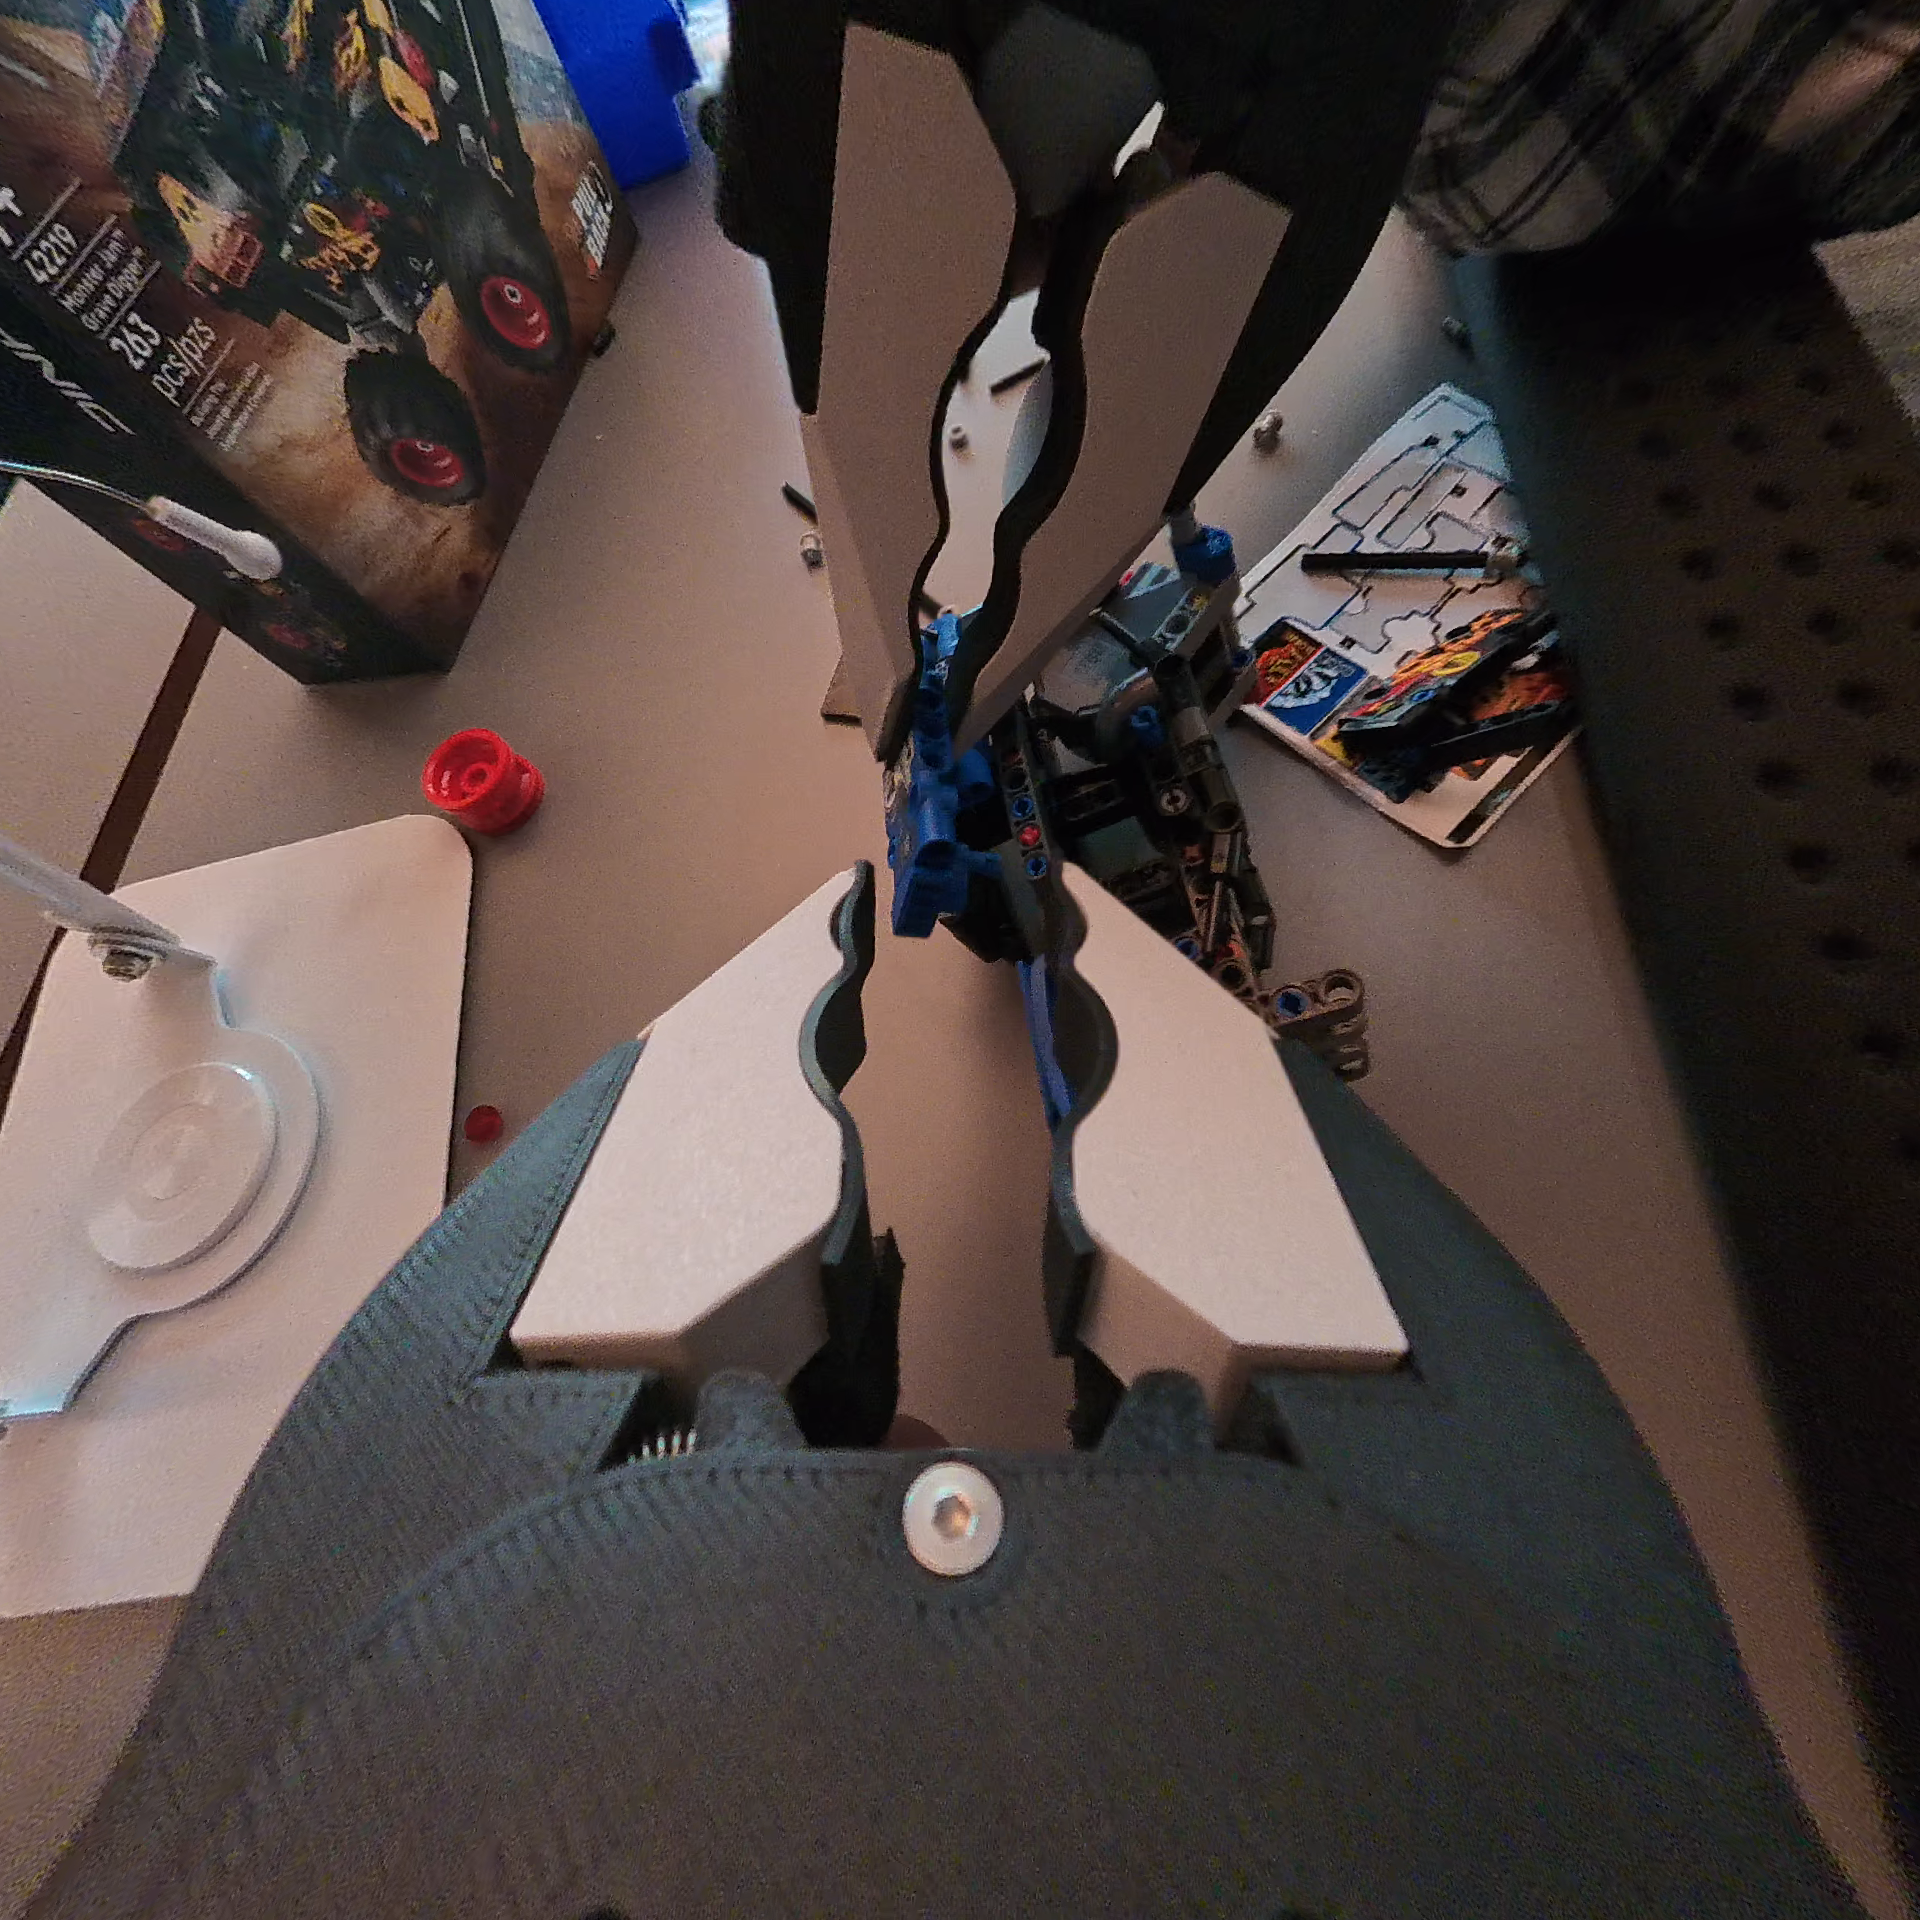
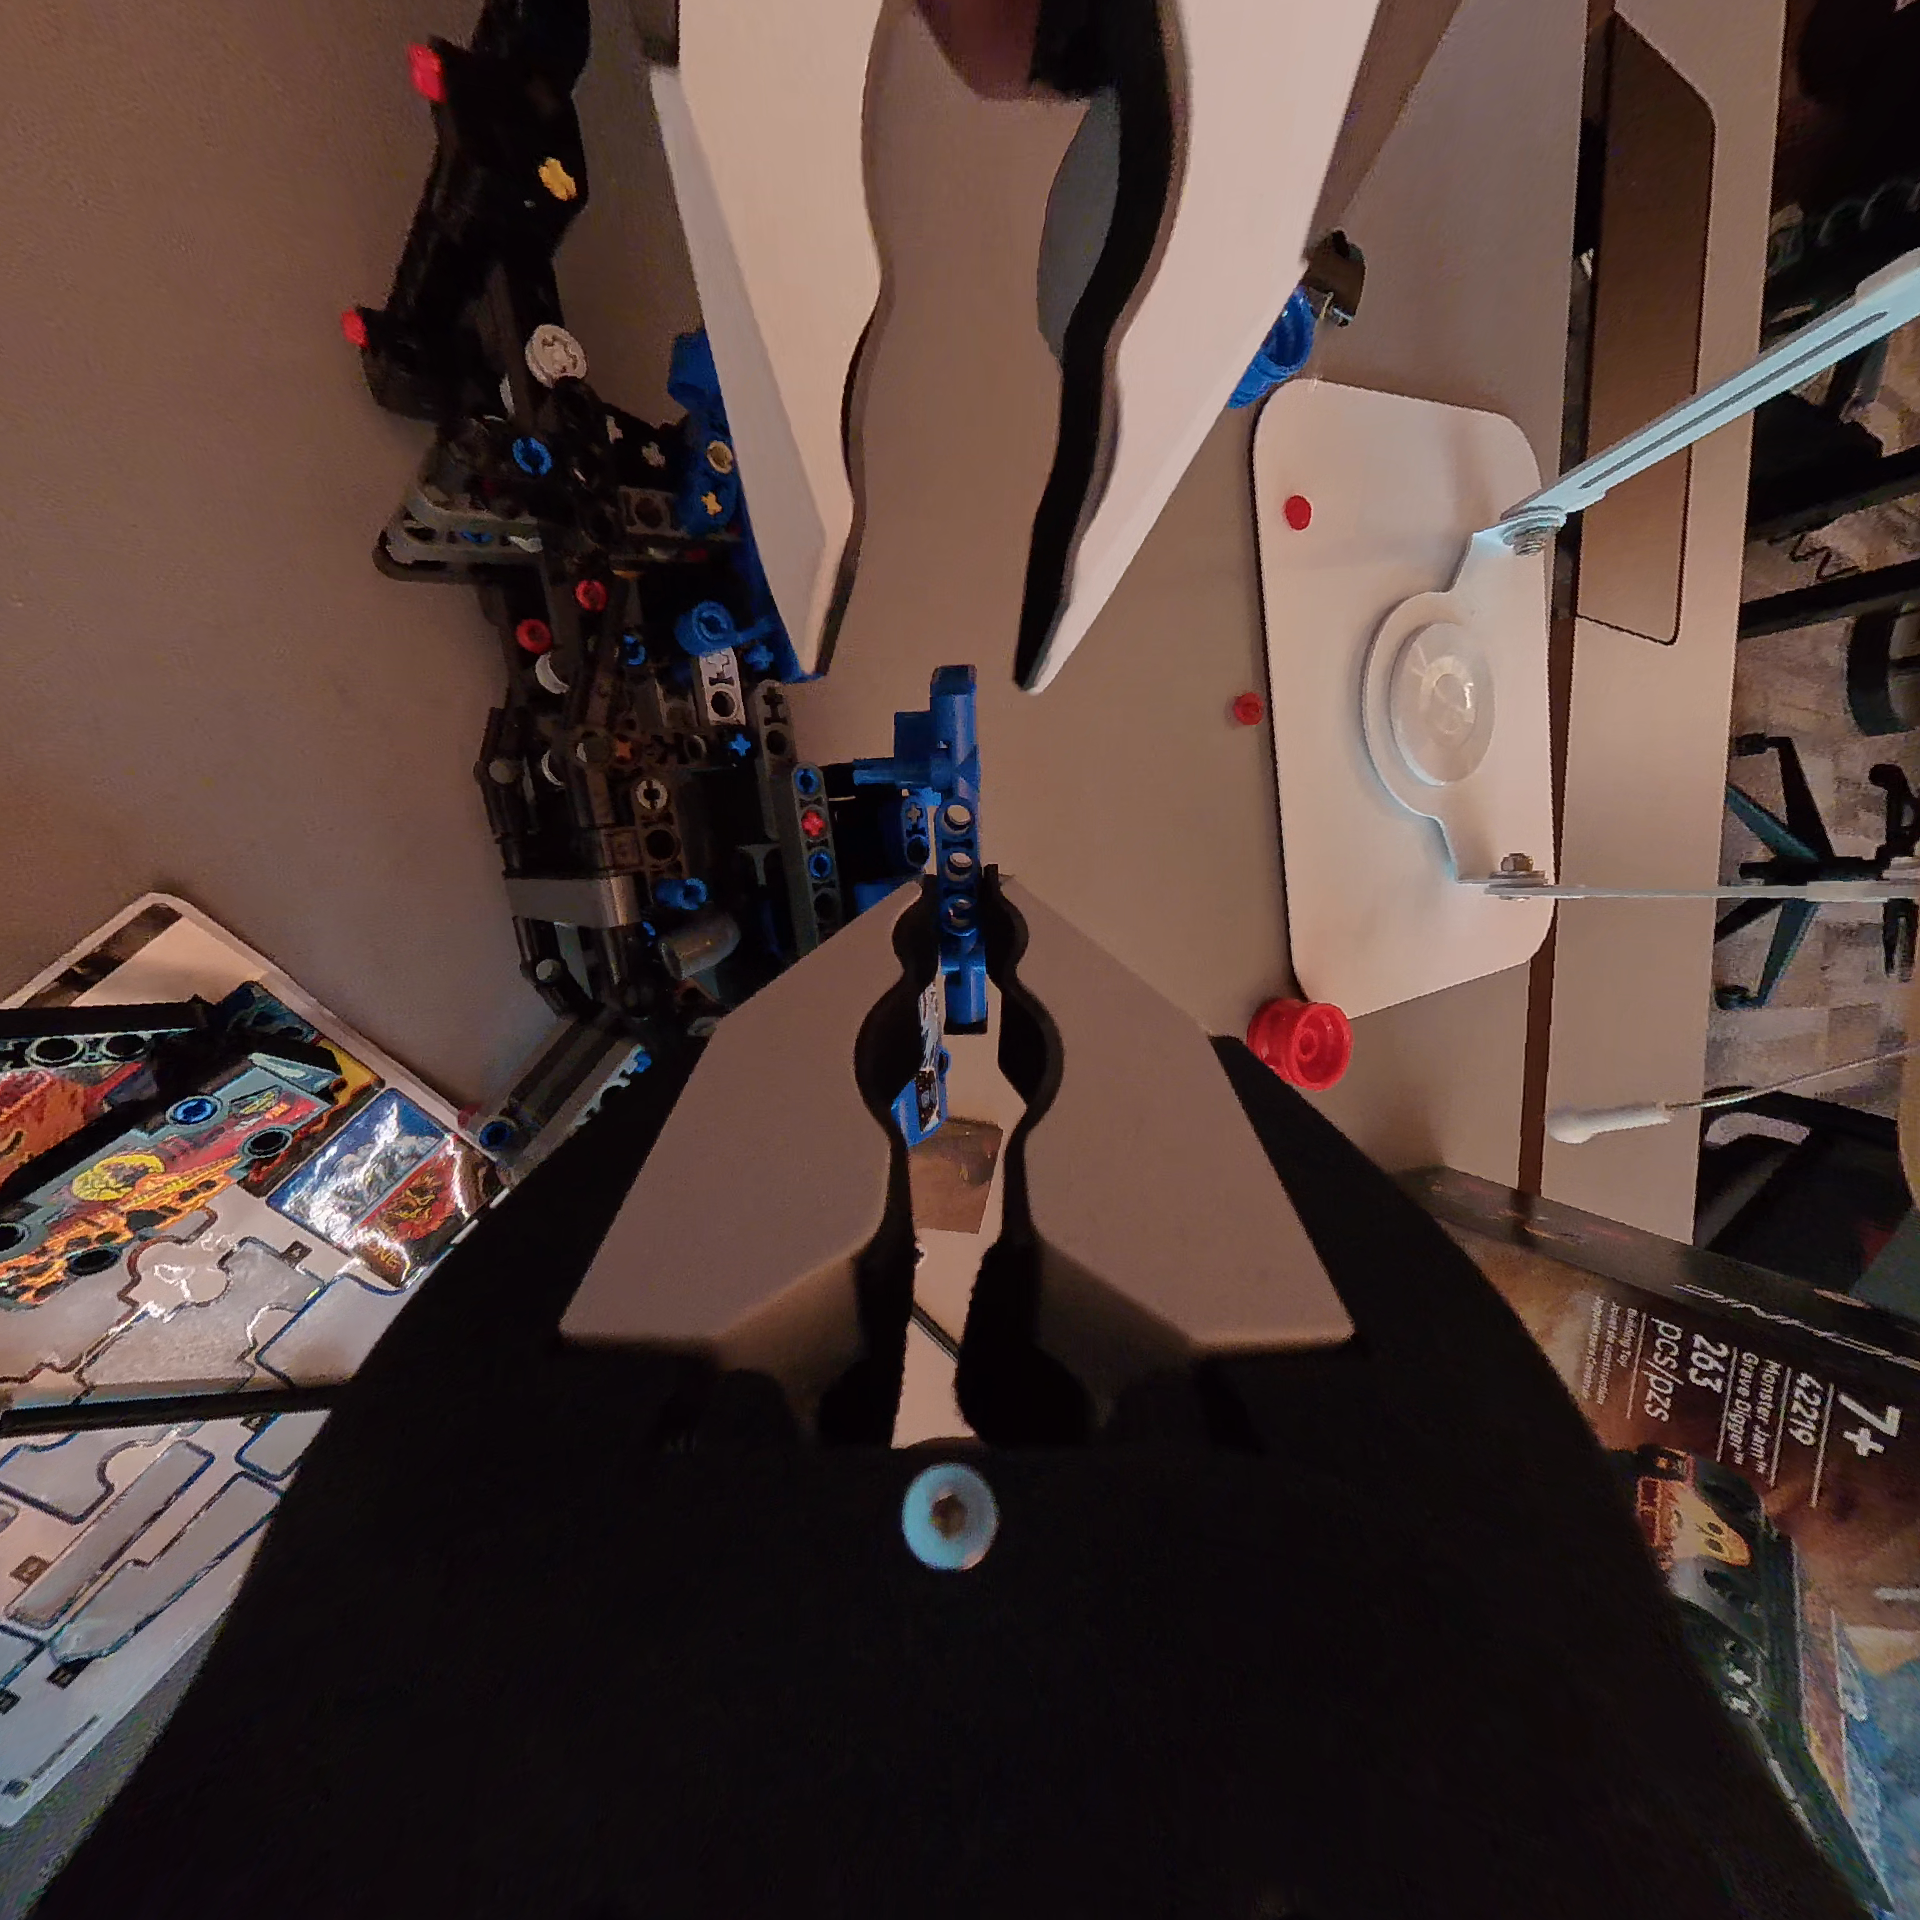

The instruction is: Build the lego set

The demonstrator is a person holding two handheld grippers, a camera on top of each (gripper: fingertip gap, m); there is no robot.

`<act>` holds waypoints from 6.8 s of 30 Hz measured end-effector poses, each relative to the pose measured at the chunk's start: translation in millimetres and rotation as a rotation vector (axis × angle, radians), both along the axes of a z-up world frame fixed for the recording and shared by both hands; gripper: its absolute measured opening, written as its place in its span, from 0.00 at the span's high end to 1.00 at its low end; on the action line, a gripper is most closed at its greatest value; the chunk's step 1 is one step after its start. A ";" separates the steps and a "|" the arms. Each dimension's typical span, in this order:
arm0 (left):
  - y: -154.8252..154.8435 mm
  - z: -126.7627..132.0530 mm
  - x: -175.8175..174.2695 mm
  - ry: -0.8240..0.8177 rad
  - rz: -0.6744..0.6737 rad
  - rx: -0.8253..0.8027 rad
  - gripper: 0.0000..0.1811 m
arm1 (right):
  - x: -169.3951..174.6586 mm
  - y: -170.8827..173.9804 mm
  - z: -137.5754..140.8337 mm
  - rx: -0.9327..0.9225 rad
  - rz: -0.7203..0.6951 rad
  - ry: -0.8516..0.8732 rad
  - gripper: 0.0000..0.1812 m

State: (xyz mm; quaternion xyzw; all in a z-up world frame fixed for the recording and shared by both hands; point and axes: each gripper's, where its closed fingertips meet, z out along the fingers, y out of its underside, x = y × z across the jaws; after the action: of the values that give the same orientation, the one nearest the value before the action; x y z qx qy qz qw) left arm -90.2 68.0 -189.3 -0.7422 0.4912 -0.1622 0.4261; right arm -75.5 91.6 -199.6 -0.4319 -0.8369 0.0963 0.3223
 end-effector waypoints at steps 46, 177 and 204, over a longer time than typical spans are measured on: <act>-36.7 16.2 5.7 -0.210 0.020 -0.212 0.46 | 14.5 -2.6 12.5 -0.177 0.014 0.061 0.97; -1.3 -8.7 24.3 0.103 0.050 -0.090 0.92 | 28.1 -6.6 7.2 0.598 0.171 -0.142 0.96; 0.0 -7.4 27.0 0.080 -0.040 -0.116 0.92 | 44.5 -4.2 22.6 0.266 0.138 -0.071 0.92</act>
State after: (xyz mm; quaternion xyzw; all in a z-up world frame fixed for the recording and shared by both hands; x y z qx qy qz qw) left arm -63.2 68.1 -196.7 -0.7614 0.5126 -0.1691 0.3592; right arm -30.9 87.3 -177.1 -0.3300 -0.8809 -0.0087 0.3392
